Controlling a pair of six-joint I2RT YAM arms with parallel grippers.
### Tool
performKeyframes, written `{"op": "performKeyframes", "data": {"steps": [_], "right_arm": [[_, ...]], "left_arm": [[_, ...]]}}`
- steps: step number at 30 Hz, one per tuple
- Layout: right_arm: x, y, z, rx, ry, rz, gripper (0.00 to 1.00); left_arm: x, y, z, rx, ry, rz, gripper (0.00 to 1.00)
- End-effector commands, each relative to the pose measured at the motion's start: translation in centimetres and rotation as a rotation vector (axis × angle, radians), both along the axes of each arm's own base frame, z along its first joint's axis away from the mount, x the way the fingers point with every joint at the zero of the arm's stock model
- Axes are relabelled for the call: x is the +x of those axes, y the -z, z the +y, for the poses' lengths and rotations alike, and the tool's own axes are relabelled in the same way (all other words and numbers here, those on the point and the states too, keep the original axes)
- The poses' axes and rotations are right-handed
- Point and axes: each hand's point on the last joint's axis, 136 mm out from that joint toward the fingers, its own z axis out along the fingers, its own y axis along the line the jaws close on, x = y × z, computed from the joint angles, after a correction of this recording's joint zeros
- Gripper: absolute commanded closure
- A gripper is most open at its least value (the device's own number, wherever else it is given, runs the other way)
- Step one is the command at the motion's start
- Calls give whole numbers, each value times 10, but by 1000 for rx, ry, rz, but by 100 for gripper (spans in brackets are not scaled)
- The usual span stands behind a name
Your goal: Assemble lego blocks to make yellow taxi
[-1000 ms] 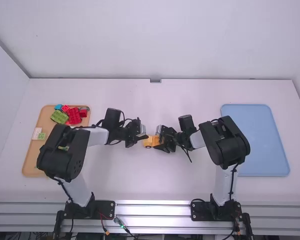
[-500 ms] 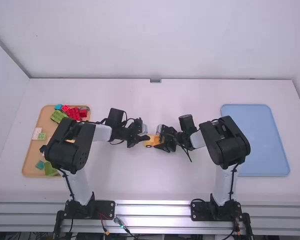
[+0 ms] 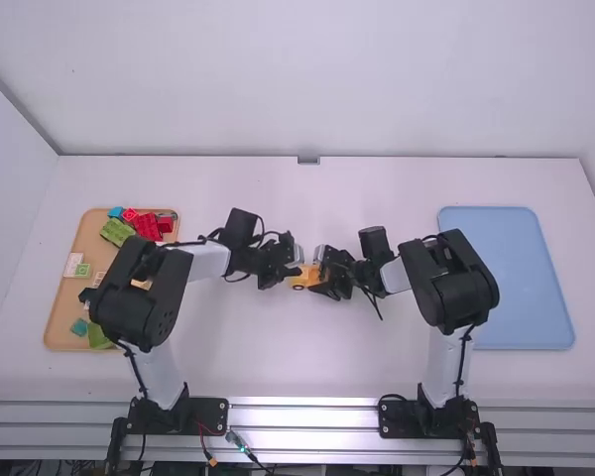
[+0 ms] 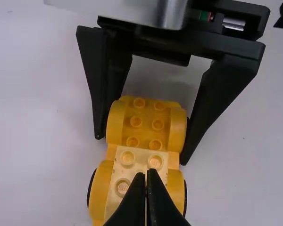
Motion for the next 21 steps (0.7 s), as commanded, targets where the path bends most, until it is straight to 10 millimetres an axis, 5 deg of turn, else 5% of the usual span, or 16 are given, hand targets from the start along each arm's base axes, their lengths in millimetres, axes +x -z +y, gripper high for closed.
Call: {"op": "performKeyframes", "data": {"steps": [1, 3, 4, 6, 7, 8, 13, 17, 19, 21], "right_arm": [[-8, 9, 5, -28, -12, 20, 56], [-8, 9, 5, -28, -11, 21, 56], [-8, 9, 5, -29, -10, 21, 56], [-8, 9, 5, -28, -12, 21, 56], [-8, 9, 5, -28, -13, 21, 56], [-8, 9, 5, -29, -13, 21, 57], [-8, 9, 5, -29, -13, 22, 56], [-8, 9, 5, -27, -12, 19, 54], [-5, 7, 6, -25, -11, 11, 46], [-1, 4, 8, -23, -11, 7, 27]], "left_arm": [[-1, 1, 2, 25, -11, 19, 95], [7, -22, 1, -25, -7, -9, 80], [16, -54, 1, -89, 3, -49, 64], [20, -76, 3, -131, 8, -77, 66], [26, -98, 7, -164, 7, -108, 56], [28, -110, 10, -178, 3, -125, 1], [44, -153, 37, -229, -101, -108, 1], [46, -164, 60, -273, -157, -79, 1], [45, -161, 73, -295, -180, -65, 1], [47, -151, 87, -287, -224, -52, 1]]}}
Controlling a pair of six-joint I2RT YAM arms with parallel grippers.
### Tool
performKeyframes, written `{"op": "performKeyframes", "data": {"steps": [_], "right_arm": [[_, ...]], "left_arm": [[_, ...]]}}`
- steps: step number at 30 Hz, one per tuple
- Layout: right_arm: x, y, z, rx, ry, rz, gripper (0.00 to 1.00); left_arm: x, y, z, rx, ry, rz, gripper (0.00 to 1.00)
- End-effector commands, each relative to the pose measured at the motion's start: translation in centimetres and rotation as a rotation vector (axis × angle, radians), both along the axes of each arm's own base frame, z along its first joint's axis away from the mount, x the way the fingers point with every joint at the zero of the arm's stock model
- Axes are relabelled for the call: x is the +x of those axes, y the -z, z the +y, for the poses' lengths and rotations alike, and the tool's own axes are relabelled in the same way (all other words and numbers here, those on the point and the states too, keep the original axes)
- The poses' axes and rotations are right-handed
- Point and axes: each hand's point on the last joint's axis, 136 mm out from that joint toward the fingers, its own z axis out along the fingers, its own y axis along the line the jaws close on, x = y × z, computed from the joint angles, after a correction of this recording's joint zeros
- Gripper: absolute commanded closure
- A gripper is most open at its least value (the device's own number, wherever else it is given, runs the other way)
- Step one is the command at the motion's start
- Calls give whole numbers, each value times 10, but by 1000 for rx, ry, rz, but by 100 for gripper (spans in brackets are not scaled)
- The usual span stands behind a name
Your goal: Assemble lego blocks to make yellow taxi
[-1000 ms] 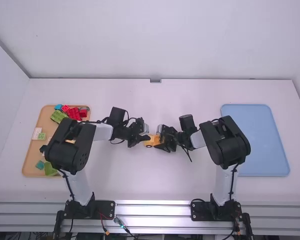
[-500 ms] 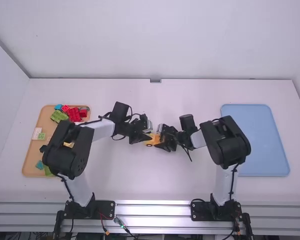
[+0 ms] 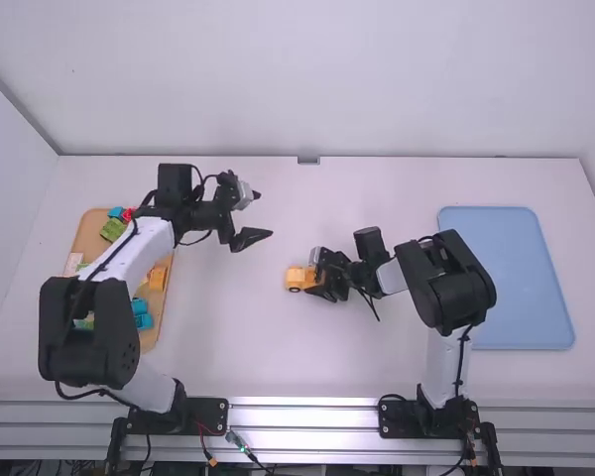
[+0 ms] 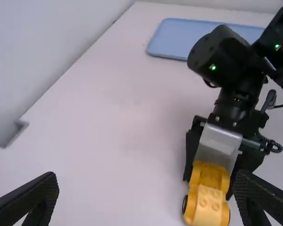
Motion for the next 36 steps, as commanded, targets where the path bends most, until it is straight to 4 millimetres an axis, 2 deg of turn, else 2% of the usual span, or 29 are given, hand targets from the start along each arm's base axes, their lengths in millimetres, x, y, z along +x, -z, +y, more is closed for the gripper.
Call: {"op": "performKeyframes", "data": {"steps": [1, 2, 4, 6, 8, 9, 12, 16, 18, 19, 20, 21, 24, 25, 27, 29, 34, 36], "right_arm": [[6, 3, 0, -21, 11, 1, 21], [8, 0, 0, -21, 13, 1, 10], [12, -5, -1, -45, 30, 11, 0], [14, -6, -4, -69, 45, 16, 1], [18, -12, -13, -148, 79, 23, 1], [18, -12, -13, -148, 79, 23, 1], [17, -24, -27, -251, 100, 22, 1], [1, -49, -48, -386, 55, -3, 1], [-2, -71, -58, -437, 60, -39, 1], [-2, -74, -59, -441, 65, -46, 1], [0, -83, -62, -450, 82, -65, 1], [3, -98, -65, -453, 115, -102, 1], [8, -113, -66, -443, 149, -142, 1], [10, -124, -65, -424, 154, -178, 1], [13, -131, -63, -409, 161, -205, 1], [17, -140, -60, -386, 165, -239, 1], [24, -147, -56, -359, 168, -278, 1], [27, -149, -55, -353, 173, -292, 1]], "left_arm": [[-8, 8, 11, -42, -17, 54, 1], [-5, 17, 18, -16, -56, 68, 1], [3, 28, 29, 11, -155, 128, 1], [8, 30, 33, 9, -200, 157, 1], [23, 35, 52, 0, -365, 247, 1], [23, 35, 52, 0, -365, 247, 1], [35, 40, 74, -27, -531, 344, 1], [39, 49, 87, -19, -646, 412, 1], [43, 62, 111, 23, -818, 463, 1], [44, 63, 115, 27, -849, 473, 1], [43, 70, 132, 43, -970, 511, 1], [37, 80, 161, 72, -1164, 571, 1], [20, 91, 196, 119, -1381, 649, 1], [0, 97, 217, 202, -1470, 712, 1], [-17, 97, 234, 252, -1523, 776, 1], [-30, 94, 255, 325, -1503, 829, 1], [-40, 85, 285, 486, -1320, 823, 1], [-50, 78, 302, 574, -1237, 821, 1]]}}
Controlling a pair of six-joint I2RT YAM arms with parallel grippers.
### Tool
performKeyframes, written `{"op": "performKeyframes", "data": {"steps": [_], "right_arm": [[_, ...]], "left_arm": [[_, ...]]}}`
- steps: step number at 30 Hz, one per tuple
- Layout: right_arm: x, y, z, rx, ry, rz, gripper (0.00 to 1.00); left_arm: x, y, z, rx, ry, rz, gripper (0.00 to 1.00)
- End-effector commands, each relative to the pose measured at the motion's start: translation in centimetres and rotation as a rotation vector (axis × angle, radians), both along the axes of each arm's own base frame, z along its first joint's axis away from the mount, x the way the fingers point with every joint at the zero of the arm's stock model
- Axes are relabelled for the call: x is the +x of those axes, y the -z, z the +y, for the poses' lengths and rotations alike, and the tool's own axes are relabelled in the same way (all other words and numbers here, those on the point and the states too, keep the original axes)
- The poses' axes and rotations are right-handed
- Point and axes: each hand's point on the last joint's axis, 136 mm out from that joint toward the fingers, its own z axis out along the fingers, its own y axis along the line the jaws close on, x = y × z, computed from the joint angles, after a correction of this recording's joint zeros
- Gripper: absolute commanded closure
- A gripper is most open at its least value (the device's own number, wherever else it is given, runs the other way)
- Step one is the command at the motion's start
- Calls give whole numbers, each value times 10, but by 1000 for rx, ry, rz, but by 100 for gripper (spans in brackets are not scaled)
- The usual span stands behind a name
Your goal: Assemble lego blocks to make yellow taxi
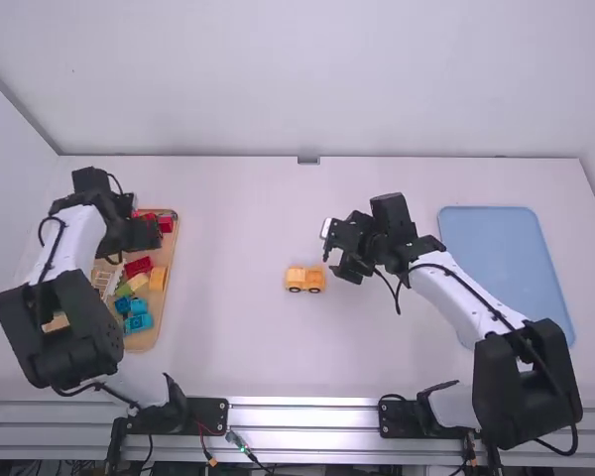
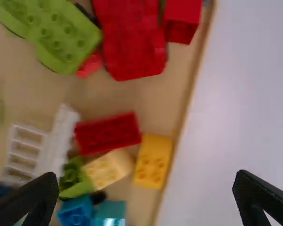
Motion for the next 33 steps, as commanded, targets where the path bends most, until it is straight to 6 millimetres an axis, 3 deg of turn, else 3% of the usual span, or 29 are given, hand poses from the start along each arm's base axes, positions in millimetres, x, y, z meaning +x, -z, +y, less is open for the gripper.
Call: {"op": "performKeyframes", "data": {"steps": [1, 3, 5, 9, 11, 13, 15, 19, 23, 26, 33], "right_arm": [[6, -15, 4, 20, -2, -39, 1], [8, -16, 5, 28, 3, -43, 1], [11, -19, 4, 51, 47, -31, 1], [13, -18, 3, 59, 87, -13, 1], [13, -18, 3, 62, 85, -12, 1], [13, -18, 3, 62, 85, -13, 1], [12, -18, 4, 62, 83, -13, 1], [14, -20, 3, 65, 85, -22, 1], [19, -24, 5, 73, 86, -46, 1], [20, -26, 5, 74, 86, -48, 1], [21, -28, 5, 87, 105, -38, 1]], "left_arm": [[-6, -3, 20, 69, 221, 58, 5], [-9, -3, 28, 89, 304, 77, 1], [-15, 3, 32, 116, 504, 129, 1], [-22, 15, 27, 139, 811, 190, 1], [-21, 19, 22, 135, 882, 190, 1], [-24, 23, 20, 121, 896, 195, 7], [-30, 28, 18, 101, 895, 210, 21], [-45, 45, 14, 73, 894, 254, 21], [-57, 64, 20, 103, 886, 308, 29], [-57, 74, 24, 137, 876, 311, 36], [-54, 83, 23, 146, 874, 271, 33]]}}
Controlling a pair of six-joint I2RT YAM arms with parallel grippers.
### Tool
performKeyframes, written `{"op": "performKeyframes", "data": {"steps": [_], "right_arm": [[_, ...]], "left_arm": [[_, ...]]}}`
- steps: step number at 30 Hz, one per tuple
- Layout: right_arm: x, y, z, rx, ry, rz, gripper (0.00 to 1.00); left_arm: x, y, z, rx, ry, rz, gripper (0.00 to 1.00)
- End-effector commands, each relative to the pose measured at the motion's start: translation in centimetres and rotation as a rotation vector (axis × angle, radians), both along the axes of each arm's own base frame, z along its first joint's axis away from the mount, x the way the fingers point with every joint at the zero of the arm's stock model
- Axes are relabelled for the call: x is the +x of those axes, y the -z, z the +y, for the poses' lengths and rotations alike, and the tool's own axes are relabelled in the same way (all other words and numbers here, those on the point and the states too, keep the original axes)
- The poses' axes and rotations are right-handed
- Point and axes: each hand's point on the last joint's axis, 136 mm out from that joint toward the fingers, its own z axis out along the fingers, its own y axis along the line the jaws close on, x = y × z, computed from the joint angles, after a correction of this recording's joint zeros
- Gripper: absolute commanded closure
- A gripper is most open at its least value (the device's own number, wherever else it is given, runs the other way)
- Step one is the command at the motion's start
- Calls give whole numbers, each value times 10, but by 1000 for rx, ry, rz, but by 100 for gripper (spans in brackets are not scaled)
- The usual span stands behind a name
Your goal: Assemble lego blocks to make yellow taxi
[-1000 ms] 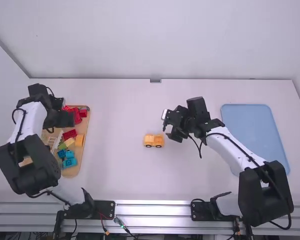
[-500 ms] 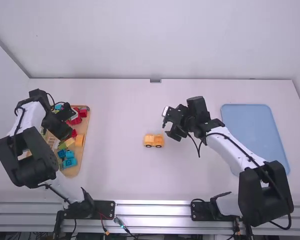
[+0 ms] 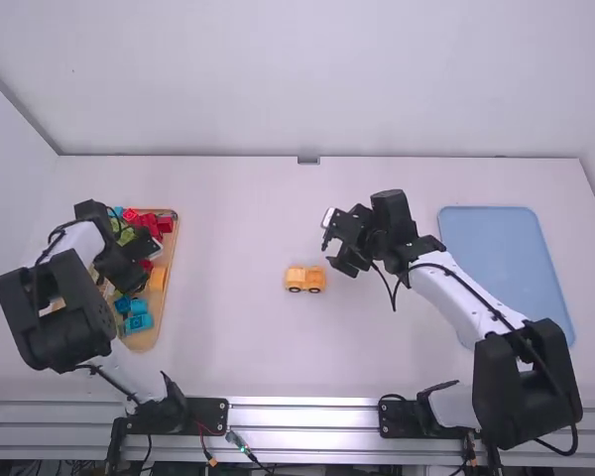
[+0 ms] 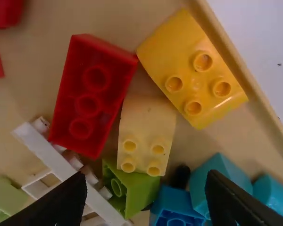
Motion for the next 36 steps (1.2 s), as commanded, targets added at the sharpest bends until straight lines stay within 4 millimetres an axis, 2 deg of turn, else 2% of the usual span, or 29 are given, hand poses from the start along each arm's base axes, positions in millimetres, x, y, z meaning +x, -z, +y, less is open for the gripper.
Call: {"op": "performKeyframes", "data": {"steps": [1, 4, 9, 11, 21, 28, 36], "right_arm": [[7, -18, 4, 22, 5, -33, 1], [6, -18, 4, 22, 5, -32, 1], [6, -17, 3, 21, 6, -28, 1], [5, -17, 3, 20, 5, -27, 1], [6, -18, 4, 22, 5, -32, 1], [8, -19, 4, 35, 21, -27, 1], [7, -19, 4, 34, 21, -25, 1]], "left_arm": [[2, 4, -3, -27, 7, -14, 37], [7, 4, -7, -54, 11, -41, 42], [7, 8, -10, -79, 15, -42, 37], [5, 11, -9, -80, 10, -28, 40], [-2, 22, 2, -104, -48, -18, 44], [-2, 22, -1, -127, -36, -26, 48], [-6, 29, -5, -129, -32, -12, 46]]}}
